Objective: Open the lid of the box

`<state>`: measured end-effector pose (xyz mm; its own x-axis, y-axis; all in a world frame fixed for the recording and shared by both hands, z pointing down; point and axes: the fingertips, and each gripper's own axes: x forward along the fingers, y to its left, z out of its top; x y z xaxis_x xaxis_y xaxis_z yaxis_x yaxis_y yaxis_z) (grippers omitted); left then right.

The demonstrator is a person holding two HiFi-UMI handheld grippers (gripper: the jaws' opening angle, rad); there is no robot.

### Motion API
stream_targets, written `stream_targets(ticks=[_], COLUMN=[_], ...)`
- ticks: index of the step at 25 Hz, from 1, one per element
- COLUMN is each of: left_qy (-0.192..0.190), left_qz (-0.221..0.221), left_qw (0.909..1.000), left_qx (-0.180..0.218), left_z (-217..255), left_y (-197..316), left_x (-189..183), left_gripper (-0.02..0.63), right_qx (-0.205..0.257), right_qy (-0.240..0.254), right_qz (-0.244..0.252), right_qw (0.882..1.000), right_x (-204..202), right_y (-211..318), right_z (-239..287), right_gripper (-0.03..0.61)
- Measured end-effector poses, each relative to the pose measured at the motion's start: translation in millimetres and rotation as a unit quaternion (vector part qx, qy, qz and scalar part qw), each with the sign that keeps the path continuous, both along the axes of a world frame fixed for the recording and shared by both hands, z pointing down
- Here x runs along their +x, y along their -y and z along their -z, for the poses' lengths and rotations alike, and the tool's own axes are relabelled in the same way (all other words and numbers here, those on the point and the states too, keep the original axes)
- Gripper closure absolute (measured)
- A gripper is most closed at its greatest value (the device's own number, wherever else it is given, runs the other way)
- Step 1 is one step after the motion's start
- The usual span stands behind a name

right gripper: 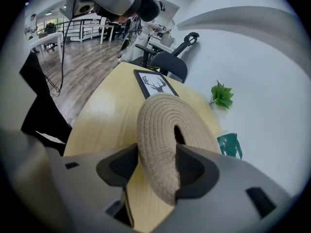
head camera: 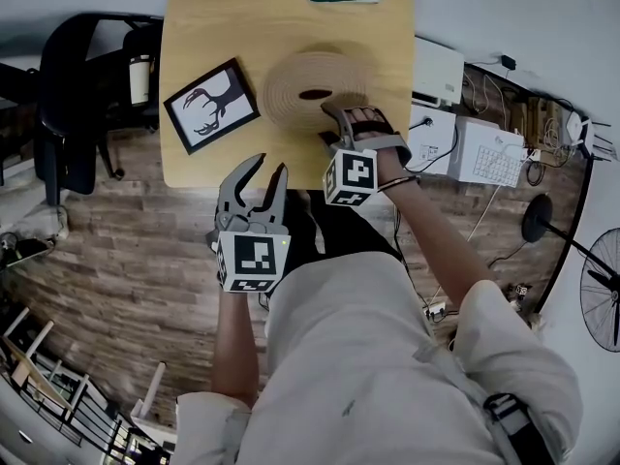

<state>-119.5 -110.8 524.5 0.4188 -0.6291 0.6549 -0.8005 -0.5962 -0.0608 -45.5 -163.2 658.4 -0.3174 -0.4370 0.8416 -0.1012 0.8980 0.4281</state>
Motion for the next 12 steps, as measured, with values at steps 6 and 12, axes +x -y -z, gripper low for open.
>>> stream_targets(ticks=[6, 12], left_qy=[-0.002, 0.003], left_qz=[0.008, 0.022], left_qw=[1.0, 0.9997], left_qx=[-0.004, -0.003], left_z=[-0.3, 0.6], left_y=[0.2, 5.6], left_x=[2.5, 0.5], left_gripper=[0.499, 0.499], right_qx=[0.014, 0.001], right_qy=[-0.01, -0.008], right_qz=[0.023, 0.034], right_qw=[1.0, 0.999], right_x=[0.0, -0.6], right_y=[-0.3, 1.0], right_z=[-1.6, -1.7], right_gripper=[0.345, 0.357])
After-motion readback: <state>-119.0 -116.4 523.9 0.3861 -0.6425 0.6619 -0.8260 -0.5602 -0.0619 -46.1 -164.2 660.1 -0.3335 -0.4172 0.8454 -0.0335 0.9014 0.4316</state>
